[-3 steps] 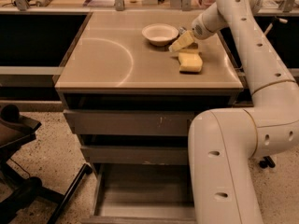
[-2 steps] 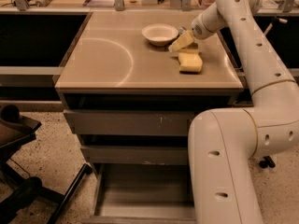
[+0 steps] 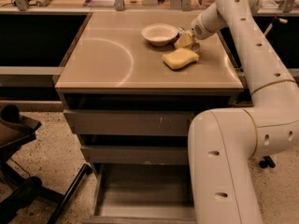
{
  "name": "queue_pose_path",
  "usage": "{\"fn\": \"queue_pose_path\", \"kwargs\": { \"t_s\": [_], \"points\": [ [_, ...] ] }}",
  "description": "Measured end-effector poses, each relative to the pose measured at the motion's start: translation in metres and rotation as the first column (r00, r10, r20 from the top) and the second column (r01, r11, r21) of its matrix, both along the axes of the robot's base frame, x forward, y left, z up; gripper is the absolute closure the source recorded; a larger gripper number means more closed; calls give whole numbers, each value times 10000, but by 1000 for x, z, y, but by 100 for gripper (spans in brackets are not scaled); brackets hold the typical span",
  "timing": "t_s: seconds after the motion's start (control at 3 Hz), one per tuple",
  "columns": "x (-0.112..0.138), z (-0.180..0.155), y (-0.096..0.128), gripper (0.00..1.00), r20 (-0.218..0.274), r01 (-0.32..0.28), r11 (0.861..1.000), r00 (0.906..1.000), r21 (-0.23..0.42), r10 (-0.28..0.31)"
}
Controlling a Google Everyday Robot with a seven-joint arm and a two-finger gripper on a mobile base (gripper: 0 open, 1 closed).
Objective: Place redbull can into bottom drawer
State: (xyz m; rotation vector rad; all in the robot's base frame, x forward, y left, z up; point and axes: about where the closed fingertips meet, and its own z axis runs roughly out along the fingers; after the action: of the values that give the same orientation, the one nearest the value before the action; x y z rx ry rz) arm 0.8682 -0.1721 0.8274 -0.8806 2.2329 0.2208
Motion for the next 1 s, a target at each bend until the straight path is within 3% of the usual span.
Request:
{"fn": "queue_pose_path", "kwargs": {
  "t_s": [0.67,1.0],
  "points": [
    [-2,14,2,88,232,-161,9998,9996,-75,163],
    [-15,65,-30,100,1154,-93,9996,9933,-256,121]
  ]
}}
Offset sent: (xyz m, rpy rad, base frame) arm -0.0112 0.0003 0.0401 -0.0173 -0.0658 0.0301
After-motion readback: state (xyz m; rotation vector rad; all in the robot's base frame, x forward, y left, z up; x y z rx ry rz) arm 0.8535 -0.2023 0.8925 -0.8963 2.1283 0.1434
